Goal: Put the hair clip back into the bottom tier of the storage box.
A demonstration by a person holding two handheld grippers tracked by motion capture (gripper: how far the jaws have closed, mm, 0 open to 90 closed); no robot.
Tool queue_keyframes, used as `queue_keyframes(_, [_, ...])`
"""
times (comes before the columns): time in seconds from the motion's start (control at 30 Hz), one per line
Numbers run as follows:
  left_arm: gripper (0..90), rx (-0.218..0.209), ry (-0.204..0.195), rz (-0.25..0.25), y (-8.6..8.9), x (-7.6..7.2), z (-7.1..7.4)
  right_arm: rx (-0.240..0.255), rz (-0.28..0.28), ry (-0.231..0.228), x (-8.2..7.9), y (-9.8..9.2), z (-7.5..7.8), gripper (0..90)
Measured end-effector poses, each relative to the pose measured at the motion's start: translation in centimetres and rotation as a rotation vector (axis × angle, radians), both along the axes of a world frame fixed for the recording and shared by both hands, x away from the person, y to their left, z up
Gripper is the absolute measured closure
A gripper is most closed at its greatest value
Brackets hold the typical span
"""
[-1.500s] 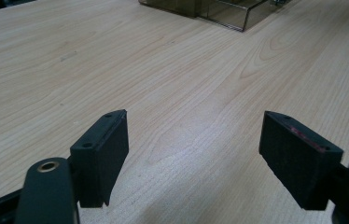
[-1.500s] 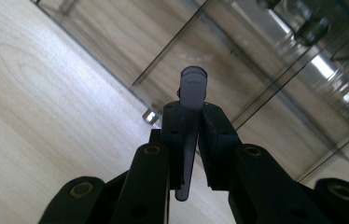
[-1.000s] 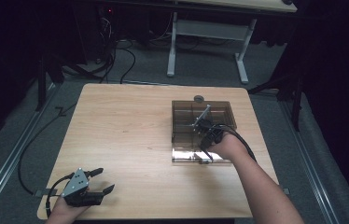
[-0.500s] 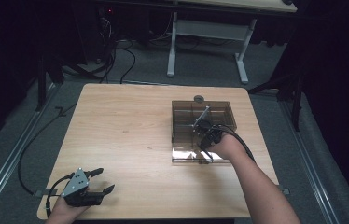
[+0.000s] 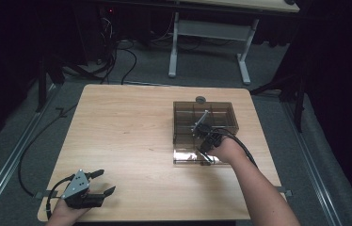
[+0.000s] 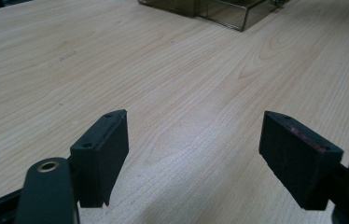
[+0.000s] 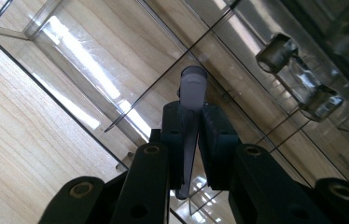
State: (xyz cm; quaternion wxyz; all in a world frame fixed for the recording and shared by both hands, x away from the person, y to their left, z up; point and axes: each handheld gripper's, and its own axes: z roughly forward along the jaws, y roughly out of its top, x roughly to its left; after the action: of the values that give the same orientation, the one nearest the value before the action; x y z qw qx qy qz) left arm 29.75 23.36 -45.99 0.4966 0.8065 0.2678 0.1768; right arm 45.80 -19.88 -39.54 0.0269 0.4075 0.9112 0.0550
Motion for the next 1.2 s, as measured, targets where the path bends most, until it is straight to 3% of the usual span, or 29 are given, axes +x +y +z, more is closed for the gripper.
queue_keyframes(0.53, [24.5, 0.008, 0.005, -0.002, 0.0, 0.0, 0.0, 0.000, -0.005, 0.012, 0.0, -0.3, -1.2, 79.9])
queue_keyframes(0.63, [24.5, 0.008, 0.001, -0.003, 0.0, 0.0, 0.0, 0.005, -0.010, 0.018, 0.0, -0.2, -1.2, 75.8])
queue_keyframes(1.1, [24.5, 0.003, 0.001, 0.000, 0.0, 0.0, 0.0, 0.038, -0.062, 0.002, -0.5, -0.8, 0.3, 75.6])
queue_keyframes(1.2, [24.5, 0.004, 0.001, 0.001, 0.0, 0.0, 0.0, 0.038, -0.052, -0.005, -0.8, -1.0, 0.6, 75.7])
